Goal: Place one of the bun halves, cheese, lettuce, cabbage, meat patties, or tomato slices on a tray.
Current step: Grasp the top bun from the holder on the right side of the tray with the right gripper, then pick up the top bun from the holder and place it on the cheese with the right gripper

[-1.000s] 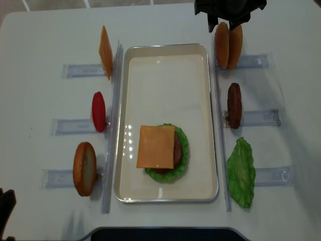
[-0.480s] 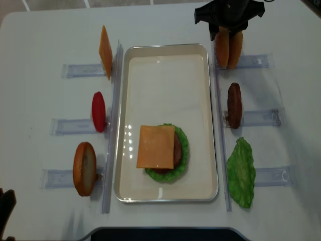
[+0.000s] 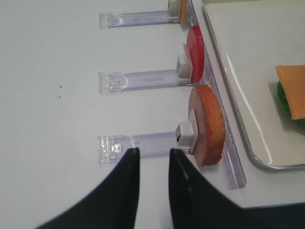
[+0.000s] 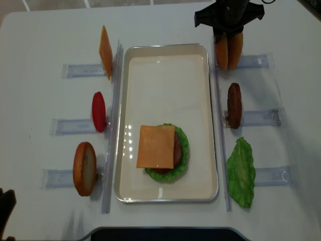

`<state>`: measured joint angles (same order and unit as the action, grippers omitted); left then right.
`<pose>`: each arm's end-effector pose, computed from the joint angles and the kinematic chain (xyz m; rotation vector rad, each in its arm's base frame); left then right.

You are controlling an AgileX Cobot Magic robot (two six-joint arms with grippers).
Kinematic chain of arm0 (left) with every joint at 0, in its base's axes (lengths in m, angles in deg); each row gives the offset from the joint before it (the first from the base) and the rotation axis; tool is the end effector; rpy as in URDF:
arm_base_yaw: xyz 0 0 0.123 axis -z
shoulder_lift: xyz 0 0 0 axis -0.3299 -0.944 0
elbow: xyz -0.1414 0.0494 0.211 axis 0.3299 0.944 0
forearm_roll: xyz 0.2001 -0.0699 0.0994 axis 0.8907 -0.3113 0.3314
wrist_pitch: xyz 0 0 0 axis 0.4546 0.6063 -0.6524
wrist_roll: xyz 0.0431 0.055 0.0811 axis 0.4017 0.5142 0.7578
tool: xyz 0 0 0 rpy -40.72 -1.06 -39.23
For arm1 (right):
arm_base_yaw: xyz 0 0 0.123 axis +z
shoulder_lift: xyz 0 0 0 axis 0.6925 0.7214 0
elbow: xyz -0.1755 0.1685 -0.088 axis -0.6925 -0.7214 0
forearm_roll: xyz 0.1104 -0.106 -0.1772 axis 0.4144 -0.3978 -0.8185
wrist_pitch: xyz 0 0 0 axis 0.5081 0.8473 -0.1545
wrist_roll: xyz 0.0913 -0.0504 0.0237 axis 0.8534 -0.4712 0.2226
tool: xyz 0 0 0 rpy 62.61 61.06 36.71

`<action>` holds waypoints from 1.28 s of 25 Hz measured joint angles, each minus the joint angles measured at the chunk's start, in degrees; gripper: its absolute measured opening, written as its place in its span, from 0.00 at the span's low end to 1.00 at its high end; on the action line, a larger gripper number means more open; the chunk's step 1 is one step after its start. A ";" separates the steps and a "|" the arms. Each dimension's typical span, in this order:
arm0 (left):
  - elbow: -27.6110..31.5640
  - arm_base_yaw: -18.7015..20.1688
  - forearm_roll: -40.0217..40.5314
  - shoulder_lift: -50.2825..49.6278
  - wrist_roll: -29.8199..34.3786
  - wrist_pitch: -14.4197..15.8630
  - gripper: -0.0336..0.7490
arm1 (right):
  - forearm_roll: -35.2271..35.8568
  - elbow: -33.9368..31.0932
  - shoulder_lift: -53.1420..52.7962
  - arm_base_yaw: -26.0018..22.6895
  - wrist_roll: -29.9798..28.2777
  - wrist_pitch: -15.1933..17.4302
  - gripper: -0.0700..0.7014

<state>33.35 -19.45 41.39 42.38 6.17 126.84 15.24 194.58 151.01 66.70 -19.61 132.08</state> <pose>0.0283 -0.0038 0.2477 0.0674 2.1820 -0.0123 0.3980 0.1672 0.1919 -0.1843 2.8756 0.1214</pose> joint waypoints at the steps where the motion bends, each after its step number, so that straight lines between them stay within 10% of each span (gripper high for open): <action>1: 0.00 0.00 0.00 0.00 0.00 0.00 0.25 | 0.00 0.00 0.00 0.04 0.00 0.00 0.39; 32: 0.00 0.00 0.00 0.00 0.00 0.00 0.25 | 9.99 11.05 -3.06 0.04 -1.75 6.98 0.38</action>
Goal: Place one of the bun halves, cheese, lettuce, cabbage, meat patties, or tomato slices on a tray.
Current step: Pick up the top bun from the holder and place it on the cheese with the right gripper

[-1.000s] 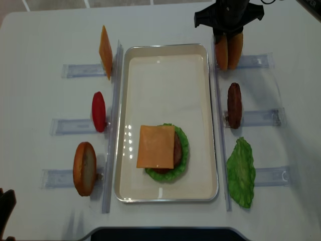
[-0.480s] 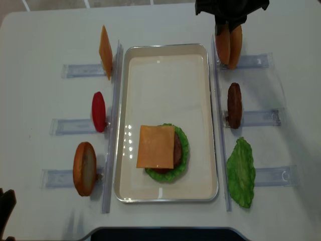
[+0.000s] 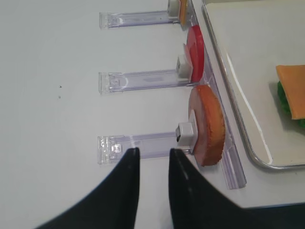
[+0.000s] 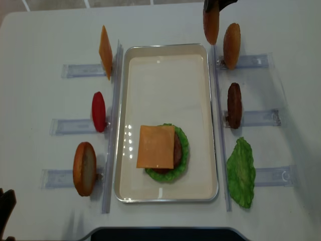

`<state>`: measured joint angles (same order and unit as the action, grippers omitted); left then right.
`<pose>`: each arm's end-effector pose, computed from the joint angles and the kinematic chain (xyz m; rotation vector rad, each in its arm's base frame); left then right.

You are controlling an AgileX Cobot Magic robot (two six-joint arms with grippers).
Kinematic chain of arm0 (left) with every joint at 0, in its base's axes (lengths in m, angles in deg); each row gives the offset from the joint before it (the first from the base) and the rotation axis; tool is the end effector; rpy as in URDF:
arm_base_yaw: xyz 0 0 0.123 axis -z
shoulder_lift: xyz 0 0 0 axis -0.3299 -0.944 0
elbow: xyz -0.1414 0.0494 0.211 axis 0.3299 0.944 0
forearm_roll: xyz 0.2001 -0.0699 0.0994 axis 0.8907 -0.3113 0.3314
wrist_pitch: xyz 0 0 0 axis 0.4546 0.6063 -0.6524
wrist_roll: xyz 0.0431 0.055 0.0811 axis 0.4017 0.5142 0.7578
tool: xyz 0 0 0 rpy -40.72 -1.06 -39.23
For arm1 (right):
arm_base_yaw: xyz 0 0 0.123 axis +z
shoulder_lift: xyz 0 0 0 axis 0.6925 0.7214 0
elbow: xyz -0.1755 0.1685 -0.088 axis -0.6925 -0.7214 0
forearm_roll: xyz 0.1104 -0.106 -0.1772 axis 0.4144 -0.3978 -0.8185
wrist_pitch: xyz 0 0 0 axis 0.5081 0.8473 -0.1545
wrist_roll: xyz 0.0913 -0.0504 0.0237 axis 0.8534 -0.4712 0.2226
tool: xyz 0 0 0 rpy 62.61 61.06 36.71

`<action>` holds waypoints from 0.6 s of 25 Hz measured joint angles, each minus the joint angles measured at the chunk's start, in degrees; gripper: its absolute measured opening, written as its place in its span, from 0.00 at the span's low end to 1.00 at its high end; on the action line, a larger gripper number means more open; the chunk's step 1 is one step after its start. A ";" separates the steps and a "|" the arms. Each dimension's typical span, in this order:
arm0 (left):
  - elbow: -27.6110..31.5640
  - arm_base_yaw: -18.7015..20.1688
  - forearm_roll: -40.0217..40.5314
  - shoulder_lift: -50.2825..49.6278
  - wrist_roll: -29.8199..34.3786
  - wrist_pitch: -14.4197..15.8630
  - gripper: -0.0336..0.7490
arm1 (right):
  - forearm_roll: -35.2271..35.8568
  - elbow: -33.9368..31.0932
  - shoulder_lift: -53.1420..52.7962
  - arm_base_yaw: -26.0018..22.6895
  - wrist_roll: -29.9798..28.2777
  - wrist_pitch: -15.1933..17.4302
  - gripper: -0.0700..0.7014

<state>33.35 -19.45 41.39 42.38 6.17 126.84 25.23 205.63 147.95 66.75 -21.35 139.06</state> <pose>0.0283 -0.0038 0.2477 0.0674 2.1820 -0.0123 0.3914 0.1838 0.2640 -0.1836 2.7866 0.4017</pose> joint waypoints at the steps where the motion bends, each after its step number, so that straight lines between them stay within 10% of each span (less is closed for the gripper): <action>1: 0.00 0.00 0.00 0.00 0.00 0.00 0.25 | 0.96 0.00 -0.36 0.00 -0.29 0.06 0.38; 15: 0.00 0.00 0.00 0.00 0.00 0.00 0.25 | 5.52 -8.08 -10.88 2.64 -2.27 0.09 0.38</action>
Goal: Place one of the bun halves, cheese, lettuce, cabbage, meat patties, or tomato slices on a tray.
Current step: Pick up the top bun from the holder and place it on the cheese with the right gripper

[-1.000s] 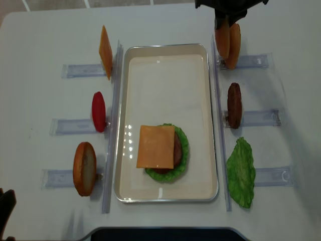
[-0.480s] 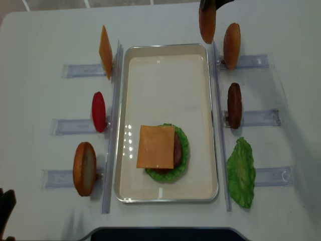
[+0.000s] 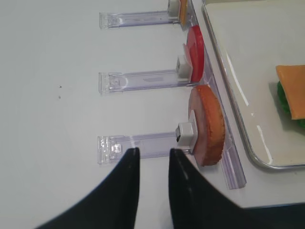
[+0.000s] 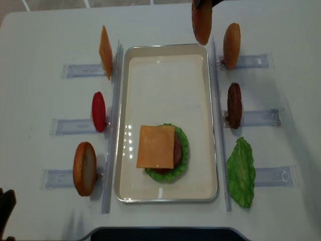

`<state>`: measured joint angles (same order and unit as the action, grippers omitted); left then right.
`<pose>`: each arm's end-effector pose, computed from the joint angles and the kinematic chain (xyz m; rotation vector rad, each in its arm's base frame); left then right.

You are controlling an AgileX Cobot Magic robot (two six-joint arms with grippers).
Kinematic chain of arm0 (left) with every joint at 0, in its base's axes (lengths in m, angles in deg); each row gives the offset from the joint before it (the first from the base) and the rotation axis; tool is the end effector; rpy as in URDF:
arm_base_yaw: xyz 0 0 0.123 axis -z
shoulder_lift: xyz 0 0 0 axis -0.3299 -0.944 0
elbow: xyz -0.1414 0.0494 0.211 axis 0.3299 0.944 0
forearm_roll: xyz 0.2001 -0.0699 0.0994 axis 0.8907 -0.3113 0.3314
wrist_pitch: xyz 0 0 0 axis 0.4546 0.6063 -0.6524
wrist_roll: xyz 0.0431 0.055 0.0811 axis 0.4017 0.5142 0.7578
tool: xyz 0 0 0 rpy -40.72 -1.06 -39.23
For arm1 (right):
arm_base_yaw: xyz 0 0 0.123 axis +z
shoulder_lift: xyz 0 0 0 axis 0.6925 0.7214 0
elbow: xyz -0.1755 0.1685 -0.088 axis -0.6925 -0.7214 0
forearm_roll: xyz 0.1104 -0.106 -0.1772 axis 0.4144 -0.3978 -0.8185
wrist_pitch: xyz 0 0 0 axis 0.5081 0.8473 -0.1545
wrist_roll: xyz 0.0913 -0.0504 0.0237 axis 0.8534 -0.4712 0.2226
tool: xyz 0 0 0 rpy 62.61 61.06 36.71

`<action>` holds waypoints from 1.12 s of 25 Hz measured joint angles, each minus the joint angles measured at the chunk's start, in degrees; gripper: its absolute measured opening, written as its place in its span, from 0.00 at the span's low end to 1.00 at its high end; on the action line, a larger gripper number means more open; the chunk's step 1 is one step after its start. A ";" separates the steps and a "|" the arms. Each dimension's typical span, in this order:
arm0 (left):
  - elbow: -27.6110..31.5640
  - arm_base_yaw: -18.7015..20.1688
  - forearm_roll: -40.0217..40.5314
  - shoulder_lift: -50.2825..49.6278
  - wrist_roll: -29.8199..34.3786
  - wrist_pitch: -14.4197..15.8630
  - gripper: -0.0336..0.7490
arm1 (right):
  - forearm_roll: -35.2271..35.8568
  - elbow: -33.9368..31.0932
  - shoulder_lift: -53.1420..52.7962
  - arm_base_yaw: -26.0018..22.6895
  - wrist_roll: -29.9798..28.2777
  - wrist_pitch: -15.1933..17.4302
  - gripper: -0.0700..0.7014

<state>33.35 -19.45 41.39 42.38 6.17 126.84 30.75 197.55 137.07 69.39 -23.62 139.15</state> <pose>0.0283 -0.0038 0.2477 0.0674 2.1820 -0.0123 0.3433 0.1934 0.3058 -0.2876 2.7416 0.5511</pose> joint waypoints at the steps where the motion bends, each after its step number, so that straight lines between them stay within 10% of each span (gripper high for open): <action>1: 0.00 0.00 0.00 0.00 0.00 0.00 0.25 | 0.73 -1.48 -1.44 0.00 -0.55 -0.01 0.38; 14: 0.00 0.00 0.00 0.00 -0.05 0.00 0.25 | 22.84 -28.57 -18.47 0.00 -14.21 -16.64 0.37; 21: 0.00 0.00 -0.02 0.00 -0.05 0.00 0.25 | 46.68 -45.22 -23.94 0.00 -33.91 -25.60 0.37; 28: 0.00 0.00 -0.02 0.00 -0.05 0.00 0.25 | 70.82 -59.80 -26.81 0.00 -55.80 -27.14 0.37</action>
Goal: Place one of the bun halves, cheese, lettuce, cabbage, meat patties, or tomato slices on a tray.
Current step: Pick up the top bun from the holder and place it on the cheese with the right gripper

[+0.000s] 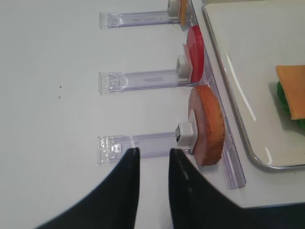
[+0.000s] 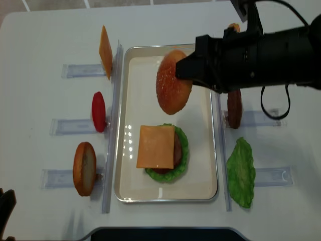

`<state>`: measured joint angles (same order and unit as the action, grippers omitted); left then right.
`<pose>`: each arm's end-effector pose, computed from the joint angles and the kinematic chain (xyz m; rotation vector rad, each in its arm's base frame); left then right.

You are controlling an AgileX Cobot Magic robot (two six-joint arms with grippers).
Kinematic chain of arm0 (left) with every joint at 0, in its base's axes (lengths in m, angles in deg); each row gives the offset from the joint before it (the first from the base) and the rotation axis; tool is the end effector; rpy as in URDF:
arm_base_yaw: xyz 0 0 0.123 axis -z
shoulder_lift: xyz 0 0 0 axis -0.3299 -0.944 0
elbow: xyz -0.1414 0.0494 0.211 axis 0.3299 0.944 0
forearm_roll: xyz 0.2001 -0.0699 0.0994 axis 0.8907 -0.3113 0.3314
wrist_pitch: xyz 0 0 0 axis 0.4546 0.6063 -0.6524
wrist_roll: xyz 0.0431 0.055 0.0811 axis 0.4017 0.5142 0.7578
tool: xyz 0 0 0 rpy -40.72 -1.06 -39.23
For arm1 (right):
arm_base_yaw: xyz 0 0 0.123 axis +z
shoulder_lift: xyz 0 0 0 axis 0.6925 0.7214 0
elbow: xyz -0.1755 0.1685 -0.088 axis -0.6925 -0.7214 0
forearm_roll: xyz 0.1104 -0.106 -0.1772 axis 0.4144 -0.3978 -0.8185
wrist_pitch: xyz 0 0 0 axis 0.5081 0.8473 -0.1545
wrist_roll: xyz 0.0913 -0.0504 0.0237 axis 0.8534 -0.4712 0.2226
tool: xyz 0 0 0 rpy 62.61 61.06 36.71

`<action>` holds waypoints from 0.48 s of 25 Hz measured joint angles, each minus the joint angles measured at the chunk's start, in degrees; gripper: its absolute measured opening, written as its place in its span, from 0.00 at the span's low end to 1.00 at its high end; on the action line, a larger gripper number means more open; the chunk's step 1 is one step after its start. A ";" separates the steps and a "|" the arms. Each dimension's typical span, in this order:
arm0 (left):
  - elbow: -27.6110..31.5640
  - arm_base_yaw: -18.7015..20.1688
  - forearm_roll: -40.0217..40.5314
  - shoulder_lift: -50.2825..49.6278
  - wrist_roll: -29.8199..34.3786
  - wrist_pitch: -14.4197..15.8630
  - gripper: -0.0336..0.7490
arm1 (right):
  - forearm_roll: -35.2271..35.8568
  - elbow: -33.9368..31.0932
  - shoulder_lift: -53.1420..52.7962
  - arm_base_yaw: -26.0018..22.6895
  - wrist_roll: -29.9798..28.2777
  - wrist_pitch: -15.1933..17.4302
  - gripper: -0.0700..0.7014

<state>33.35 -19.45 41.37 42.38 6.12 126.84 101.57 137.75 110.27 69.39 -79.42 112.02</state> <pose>0.0283 -0.0038 0.2477 0.0665 2.1821 -0.0133 0.2267 0.1893 0.2546 -0.2053 2.3002 1.4346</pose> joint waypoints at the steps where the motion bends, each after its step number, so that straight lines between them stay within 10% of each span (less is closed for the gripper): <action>1: 0.00 0.00 0.00 0.00 0.00 0.00 0.25 | 3.17 -1.62 0.00 0.00 -3.06 0.63 0.37; 12: 0.00 0.00 -0.13 0.00 0.00 0.00 0.25 | 15.81 -9.80 0.68 6.63 -15.67 0.56 0.37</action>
<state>33.35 -19.45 41.24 42.38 6.12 126.84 117.37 127.95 110.95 76.02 -95.09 112.58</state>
